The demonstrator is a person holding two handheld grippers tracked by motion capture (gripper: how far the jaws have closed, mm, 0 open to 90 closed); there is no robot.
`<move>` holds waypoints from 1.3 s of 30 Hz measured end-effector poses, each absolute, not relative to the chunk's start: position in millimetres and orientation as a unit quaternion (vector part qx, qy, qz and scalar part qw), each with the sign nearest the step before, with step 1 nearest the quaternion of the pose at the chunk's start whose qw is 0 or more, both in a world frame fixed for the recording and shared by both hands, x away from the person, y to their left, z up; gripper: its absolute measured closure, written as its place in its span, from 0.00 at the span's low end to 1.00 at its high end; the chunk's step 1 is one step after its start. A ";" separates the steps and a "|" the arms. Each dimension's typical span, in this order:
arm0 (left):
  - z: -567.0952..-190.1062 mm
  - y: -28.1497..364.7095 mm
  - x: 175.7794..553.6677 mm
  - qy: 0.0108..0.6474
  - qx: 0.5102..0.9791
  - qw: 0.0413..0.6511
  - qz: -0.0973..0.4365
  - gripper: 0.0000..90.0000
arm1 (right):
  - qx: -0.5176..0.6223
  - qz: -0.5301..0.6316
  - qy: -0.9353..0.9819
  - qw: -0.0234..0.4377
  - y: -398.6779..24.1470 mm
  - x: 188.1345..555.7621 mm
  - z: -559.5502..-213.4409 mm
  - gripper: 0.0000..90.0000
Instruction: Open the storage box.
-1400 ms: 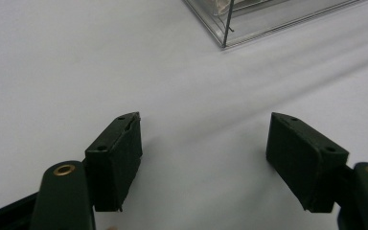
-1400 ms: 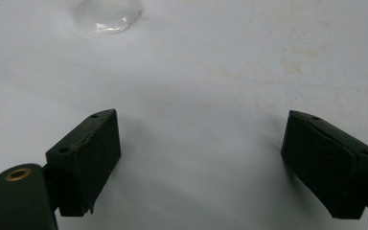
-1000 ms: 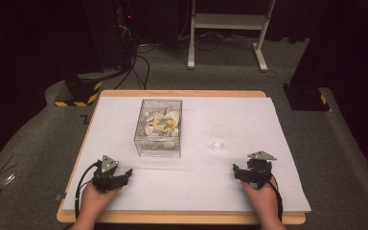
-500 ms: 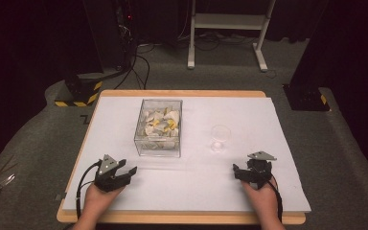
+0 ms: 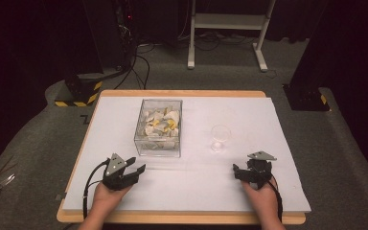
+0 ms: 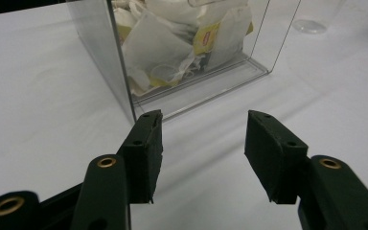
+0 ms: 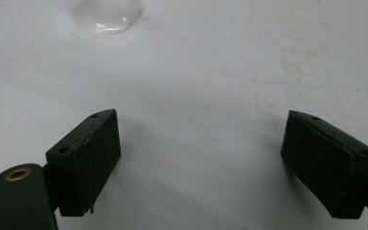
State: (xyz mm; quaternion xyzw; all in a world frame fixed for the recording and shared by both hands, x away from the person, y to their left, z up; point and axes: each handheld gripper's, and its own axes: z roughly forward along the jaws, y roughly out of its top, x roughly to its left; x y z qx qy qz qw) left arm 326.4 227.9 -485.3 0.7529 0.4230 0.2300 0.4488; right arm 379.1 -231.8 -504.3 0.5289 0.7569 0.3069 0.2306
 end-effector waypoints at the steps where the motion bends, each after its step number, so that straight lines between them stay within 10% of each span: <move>1: -484.5 225.5 327.6 0.420 0.754 0.449 0.232 0.53 | 0.529 0.307 0.757 0.231 -231.9 379.1 -504.3 0.15; 39: -470.2 194.3 374.5 0.432 0.730 0.468 0.248 0.55 | 0.528 0.307 0.757 0.232 -231.8 379.0 -504.3 0.15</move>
